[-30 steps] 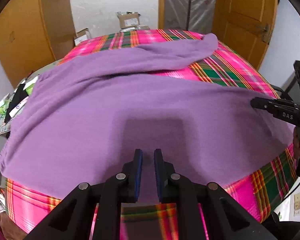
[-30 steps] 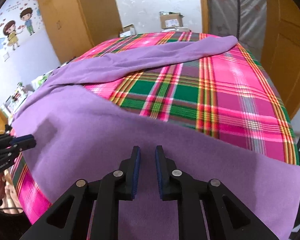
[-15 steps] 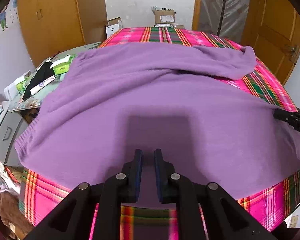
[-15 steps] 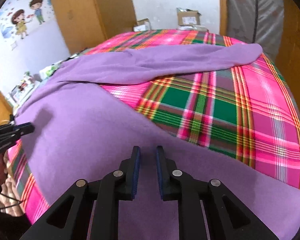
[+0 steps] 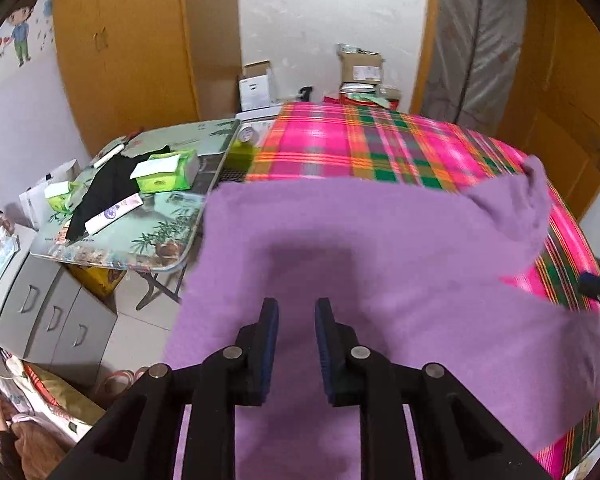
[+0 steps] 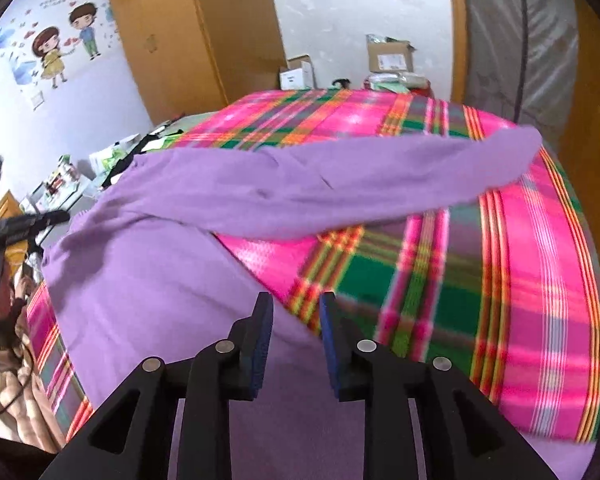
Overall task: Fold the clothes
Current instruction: 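Move the left gripper to the sweatshirt hem at the bed edge, then grasp the sweatshirt hem with the left gripper and lift it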
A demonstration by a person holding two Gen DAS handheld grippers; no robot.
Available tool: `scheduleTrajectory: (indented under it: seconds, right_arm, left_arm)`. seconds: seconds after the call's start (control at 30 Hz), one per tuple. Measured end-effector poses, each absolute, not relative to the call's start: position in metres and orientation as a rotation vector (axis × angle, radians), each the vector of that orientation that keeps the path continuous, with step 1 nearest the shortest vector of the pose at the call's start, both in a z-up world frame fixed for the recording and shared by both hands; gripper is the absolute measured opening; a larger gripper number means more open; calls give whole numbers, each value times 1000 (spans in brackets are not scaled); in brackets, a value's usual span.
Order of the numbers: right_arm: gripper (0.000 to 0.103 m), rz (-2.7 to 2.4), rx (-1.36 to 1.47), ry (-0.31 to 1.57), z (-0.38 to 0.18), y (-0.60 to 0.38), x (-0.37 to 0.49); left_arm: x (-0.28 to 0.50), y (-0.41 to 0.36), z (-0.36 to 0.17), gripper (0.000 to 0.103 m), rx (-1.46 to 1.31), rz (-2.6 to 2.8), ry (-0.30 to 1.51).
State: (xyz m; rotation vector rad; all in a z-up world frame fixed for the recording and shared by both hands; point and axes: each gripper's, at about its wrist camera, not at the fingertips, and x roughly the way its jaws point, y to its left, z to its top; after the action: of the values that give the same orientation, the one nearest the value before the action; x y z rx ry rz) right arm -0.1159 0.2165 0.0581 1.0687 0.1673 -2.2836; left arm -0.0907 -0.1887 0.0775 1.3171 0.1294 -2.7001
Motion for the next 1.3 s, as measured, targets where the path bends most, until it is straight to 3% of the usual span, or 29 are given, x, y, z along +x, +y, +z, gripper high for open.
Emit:
scheduleTrajectory:
  seconds: [0.3,0.53,0.77,0.87,0.97,1.3]
  right_arm:
    - [25,-2198,947,318,82,160,-173]
    - [26,-2126,992,342,65,120,-256]
    - [26,-2057,1039,386,46,100,-319]
    - [37,-1971,1043,454,40,98,-331]
    - [38,-1886,1044,537,33,98,-339]
    - [42,-1730,1038,681,21,95,-347]
  left_arm:
    - [-181,-266,59,26,1424,-2623,242]
    - [-232,-305,24,27,1470,-2545,308]
    - [-251,-320,9,27,1489,-2578,399]
    - [-253,-320,9,27,1499,-2608,413]
    - [-253,-319,7,27,1513,-2621,437]
    - [-260,-309,4,29,1554,-2614,384]
